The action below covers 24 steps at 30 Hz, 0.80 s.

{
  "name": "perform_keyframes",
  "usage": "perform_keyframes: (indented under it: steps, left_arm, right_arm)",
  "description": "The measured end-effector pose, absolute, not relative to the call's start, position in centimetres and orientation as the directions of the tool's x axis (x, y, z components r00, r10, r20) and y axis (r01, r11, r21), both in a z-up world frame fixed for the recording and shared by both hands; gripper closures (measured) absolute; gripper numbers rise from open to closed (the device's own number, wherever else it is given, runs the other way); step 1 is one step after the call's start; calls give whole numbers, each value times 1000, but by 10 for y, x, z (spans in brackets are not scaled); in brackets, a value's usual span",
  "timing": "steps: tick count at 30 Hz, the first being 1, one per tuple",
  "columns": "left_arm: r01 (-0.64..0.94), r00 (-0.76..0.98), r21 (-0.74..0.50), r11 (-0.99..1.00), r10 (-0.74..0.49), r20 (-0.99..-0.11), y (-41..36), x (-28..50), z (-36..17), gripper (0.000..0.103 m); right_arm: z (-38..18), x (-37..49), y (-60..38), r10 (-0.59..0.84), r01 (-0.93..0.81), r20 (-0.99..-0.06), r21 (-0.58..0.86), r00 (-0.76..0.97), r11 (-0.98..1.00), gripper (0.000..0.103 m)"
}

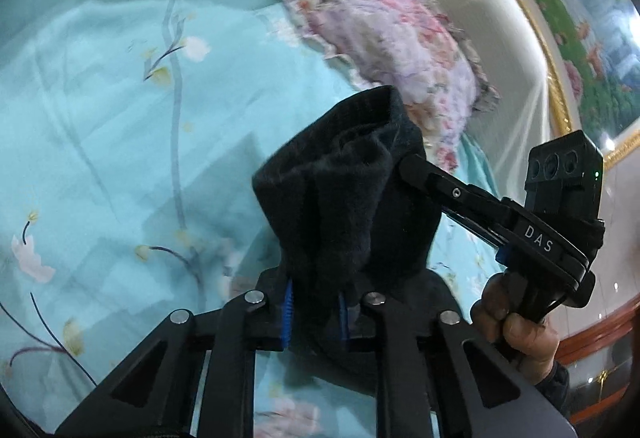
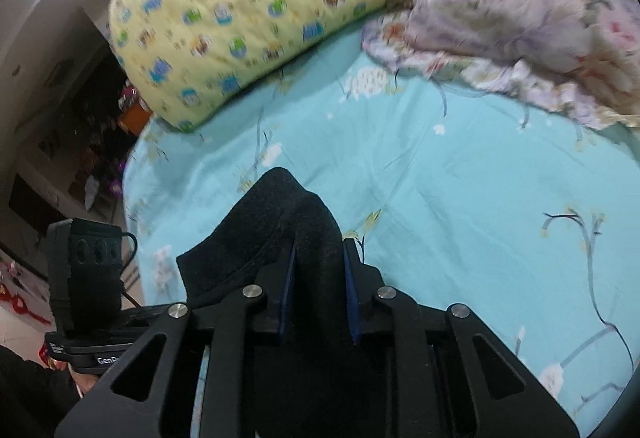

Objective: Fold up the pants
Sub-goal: 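Grasp the end of the black pants bundle with the left gripper while the right gripper grasps beside it, then lift the grasped end with both grippers and fold it over the bundle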

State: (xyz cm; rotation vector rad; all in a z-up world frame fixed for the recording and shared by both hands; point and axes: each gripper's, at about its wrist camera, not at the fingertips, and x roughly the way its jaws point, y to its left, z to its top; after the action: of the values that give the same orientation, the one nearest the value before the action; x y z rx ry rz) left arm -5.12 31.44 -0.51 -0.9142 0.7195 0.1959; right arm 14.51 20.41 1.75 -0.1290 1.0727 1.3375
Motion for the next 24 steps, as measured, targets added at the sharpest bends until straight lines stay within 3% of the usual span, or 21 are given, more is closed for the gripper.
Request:
perform_keyframes:
  steps: [15,24]
  left_arm:
    - [-208,807,-586,783,-200,-555,214,-28,82,90]
    - [-63,775,-519,852,-286,-564,122,-10,99,90]
  right_arm:
    - [86,144,67,860,-751,-509,551,43,363,80]
    - [86,151,-30,885,-675,-441,607,152,419,80]
